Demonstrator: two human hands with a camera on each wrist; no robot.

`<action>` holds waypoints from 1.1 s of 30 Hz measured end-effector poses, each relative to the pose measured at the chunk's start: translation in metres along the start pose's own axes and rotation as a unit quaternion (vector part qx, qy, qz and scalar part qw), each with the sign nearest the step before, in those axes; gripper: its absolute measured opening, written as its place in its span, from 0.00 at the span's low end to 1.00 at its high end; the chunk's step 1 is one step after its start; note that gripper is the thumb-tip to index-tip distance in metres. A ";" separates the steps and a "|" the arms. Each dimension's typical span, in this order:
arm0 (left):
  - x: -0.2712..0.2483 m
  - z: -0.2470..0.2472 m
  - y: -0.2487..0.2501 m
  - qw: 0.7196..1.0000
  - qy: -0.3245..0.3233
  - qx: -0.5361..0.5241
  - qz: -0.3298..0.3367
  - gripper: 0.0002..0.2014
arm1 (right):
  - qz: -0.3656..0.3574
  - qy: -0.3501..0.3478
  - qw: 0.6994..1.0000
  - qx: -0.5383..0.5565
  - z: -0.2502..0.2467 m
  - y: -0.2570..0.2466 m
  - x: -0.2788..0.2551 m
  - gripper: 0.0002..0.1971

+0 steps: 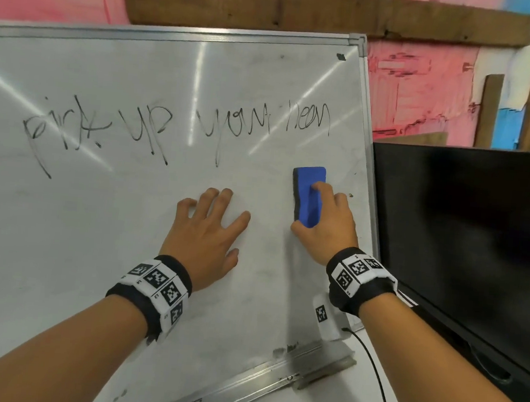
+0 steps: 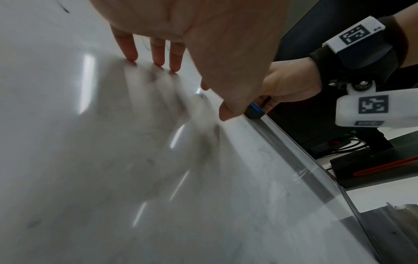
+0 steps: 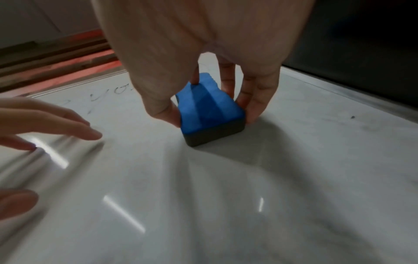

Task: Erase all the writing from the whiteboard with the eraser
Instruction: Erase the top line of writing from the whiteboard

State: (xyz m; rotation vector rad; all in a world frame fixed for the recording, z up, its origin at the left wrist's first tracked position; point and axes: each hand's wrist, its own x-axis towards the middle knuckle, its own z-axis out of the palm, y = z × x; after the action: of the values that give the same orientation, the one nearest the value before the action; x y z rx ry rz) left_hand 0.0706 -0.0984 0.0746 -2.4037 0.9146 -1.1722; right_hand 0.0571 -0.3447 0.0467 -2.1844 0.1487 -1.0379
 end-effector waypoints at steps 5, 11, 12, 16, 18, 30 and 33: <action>-0.043 -0.006 -0.015 0.999 -0.010 -0.037 -0.036 0.28 | -0.069 -0.059 0.995 -0.032 0.017 -0.037 -0.026 0.34; -0.109 -0.003 -0.039 0.996 -0.038 -0.050 -0.066 0.28 | -0.125 -0.101 0.986 -0.037 0.055 -0.078 -0.070 0.34; -0.117 -0.003 -0.044 0.995 -0.035 -0.054 -0.073 0.28 | -0.129 -0.104 0.985 -0.035 0.062 -0.082 -0.078 0.33; -0.153 0.007 -0.073 0.992 0.002 -0.097 -0.085 0.33 | -0.158 -0.123 0.978 -0.058 0.089 -0.106 -0.108 0.33; -0.172 0.007 -0.088 0.986 -0.004 -0.132 -0.100 0.40 | -0.178 -0.123 0.974 -0.066 0.105 -0.124 -0.119 0.32; -0.259 -0.018 -0.191 0.956 0.074 -0.111 -0.262 0.06 | -0.333 -0.119 0.932 -0.073 0.184 -0.258 -0.160 0.31; -0.275 -0.031 -0.219 0.948 0.096 -0.060 -0.297 0.12 | -0.369 -0.109 0.920 -0.071 0.199 -0.282 -0.164 0.31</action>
State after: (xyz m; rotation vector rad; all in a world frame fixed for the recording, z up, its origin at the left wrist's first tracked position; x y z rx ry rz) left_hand 0.0089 0.2483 0.0467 -2.8028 0.3023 -1.6161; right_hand 0.0375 0.0370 0.0367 -2.5298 -0.7843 -1.1768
